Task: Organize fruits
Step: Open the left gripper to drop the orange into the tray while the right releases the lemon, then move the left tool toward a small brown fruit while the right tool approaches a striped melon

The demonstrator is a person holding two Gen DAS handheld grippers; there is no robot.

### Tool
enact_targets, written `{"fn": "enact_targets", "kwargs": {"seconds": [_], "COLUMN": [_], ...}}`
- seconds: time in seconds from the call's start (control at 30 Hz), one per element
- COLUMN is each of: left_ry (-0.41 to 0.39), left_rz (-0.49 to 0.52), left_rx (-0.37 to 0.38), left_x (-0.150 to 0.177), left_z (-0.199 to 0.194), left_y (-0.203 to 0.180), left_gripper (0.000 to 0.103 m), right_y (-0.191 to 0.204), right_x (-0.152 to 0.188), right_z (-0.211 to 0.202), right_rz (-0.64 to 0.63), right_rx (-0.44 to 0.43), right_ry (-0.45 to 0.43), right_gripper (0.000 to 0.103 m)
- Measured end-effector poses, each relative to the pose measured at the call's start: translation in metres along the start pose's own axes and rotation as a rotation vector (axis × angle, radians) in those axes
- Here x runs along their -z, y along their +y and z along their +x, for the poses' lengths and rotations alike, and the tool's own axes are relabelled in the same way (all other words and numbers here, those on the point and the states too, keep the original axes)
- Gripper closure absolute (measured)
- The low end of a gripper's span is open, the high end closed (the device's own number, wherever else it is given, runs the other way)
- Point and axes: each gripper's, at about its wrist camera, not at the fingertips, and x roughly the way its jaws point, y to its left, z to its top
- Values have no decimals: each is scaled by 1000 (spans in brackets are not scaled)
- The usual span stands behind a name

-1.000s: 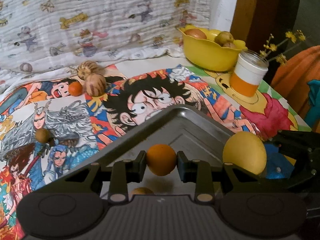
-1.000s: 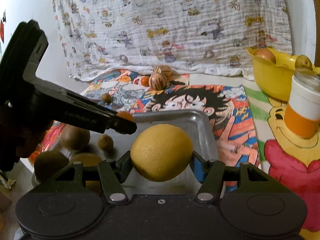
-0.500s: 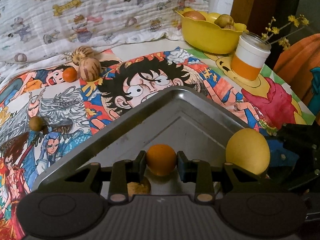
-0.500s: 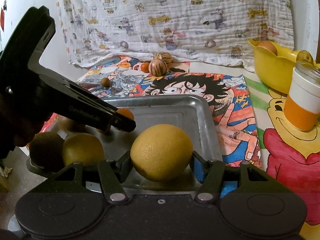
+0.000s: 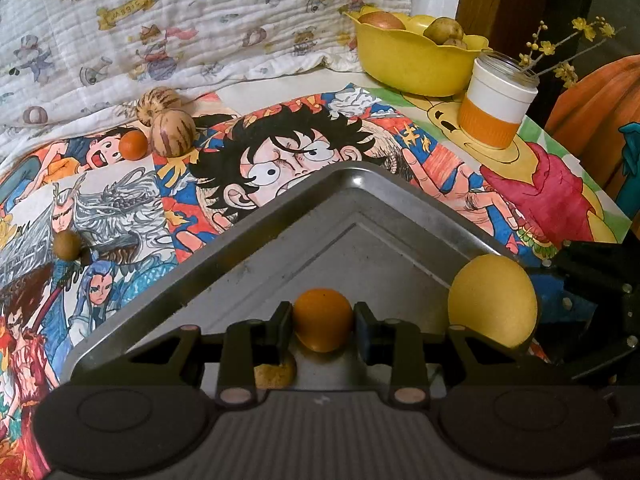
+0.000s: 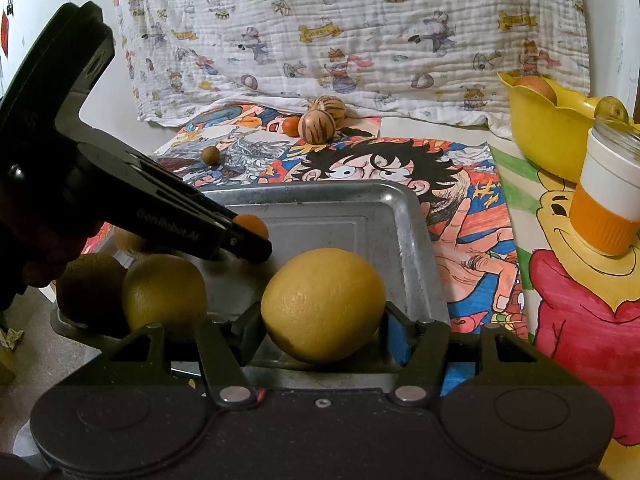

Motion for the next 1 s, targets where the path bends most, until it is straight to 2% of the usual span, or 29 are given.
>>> {"fn": "enact_targets", "kwargs": {"seconds": [0.2, 0.3, 0.53, 0.67, 0.73, 0.83, 1.0], "left_ry": [2, -19, -122, -180, -211, -256, -310], "left_rz": [-11, -28, -68, -110, -137, -184, -282], "left_rx": [10, 10, -15, -43, -66, -61, -90], "left_x": [-1, -2, -9, -13, -13, -9, 7], "left_z": [-2, -6, -32, -50, -60, -79, -110], "left_y": [1, 3, 10, 17, 21, 31, 57], "left_gripper": [64, 54, 15, 1, 1, 1, 1], "right_y": [0, 1, 2, -5, -7, -8, -3], "right_x": [1, 1, -3, -15, -23, -36, -64], "right_z": [0, 0, -13, -27, -32, -39, -50], "right_rz": [-4, -3, -21, -2, 0, -8, -43], "right_rx": [1, -1, -9, -31, -44, -37, -20], "right_ry": [1, 0, -36, -66, -74, -90, -112], "right_gripper": [39, 39, 26, 16, 7, 1, 1]}}
